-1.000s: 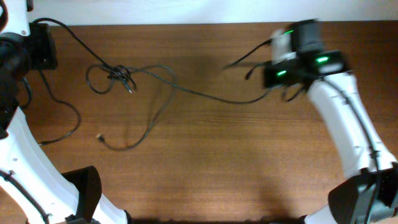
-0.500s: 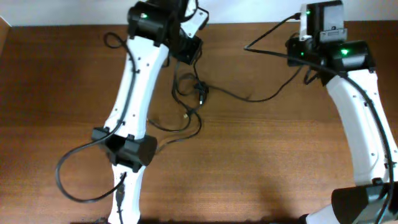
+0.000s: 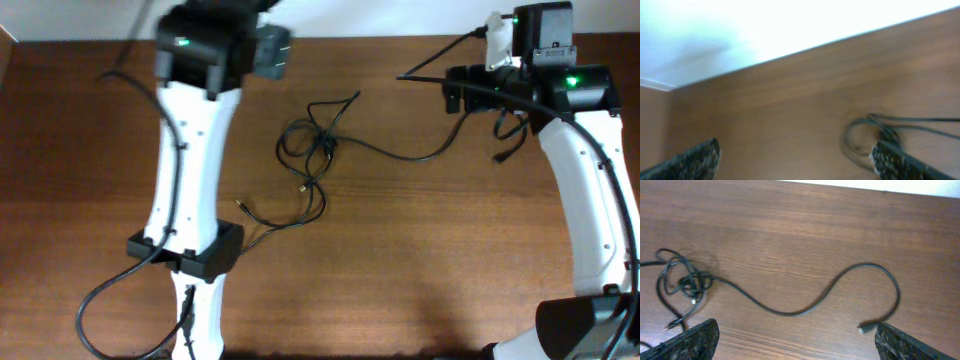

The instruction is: Untangle cables

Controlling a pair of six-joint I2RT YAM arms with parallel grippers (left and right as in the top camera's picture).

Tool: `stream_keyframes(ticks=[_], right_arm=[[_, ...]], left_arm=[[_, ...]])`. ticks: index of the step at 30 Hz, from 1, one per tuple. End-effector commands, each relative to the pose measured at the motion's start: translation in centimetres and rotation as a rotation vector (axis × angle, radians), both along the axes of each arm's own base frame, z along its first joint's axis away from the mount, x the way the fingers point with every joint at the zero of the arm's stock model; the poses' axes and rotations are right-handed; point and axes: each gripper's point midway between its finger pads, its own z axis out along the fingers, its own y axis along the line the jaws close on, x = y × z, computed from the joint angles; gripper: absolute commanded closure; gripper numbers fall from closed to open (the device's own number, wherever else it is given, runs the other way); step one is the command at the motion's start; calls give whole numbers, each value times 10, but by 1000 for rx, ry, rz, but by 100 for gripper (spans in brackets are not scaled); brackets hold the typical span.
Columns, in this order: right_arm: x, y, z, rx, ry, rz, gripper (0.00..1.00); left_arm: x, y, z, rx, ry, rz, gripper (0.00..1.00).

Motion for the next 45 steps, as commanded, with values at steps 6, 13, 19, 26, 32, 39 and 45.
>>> stream_keyframes(ticks=[6, 13, 19, 26, 32, 39, 45], right_arm=[[-40, 148, -127, -25, 288, 394, 3], [-44, 226, -204, -253, 228, 779, 3], [6, 184, -203, -368, 173, 647, 21], [13, 209, -172, -253, 120, 676, 27], [1, 225, -173, -237, 131, 700, 38], [10, 227, -194, -195, 154, 621, 31], [13, 228, -204, -184, 165, 601, 38]], left_arm=[[2, 93, -19, -52, 67, 250, 1], [1, 78, -25, -115, 100, 187, 1], [1, 69, -26, -140, 108, 160, 1], [0, 61, -26, -139, 109, 142, 1], [0, 51, -26, -138, 111, 122, 1], [-1, 45, -26, -137, 112, 108, 1], [-1, 46, -26, -118, 114, 94, 1]])
